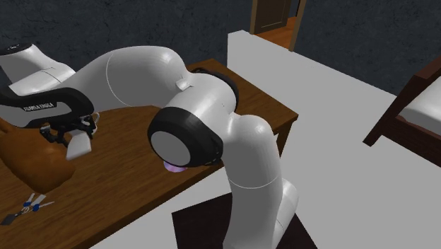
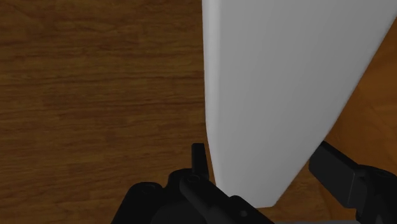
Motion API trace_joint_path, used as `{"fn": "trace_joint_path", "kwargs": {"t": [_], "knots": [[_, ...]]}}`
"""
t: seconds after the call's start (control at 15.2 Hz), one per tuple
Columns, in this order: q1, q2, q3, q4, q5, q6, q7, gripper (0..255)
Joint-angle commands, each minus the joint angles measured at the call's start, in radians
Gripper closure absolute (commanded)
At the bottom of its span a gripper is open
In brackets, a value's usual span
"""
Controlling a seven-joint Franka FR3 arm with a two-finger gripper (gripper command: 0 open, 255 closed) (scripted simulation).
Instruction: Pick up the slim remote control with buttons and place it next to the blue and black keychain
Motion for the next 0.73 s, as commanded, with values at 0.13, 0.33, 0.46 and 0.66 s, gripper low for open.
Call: {"fn": "trace_joint_path", "kwargs": {"t": [0.13,0.33,0.46,0.66], "knots": [[0.010,0.088,-0.002,-0.035,0.009,0.004,-0.009,255],[0.011,0.125,-0.010,0.039,0.003,-0.034,-0.021,0],[0.010,0.138,-0.012,0.035,-0.001,-0.016,-0.023,0],[0.014,0.079,-0.006,-0.012,0.014,-0.026,-0.012,0]]}}
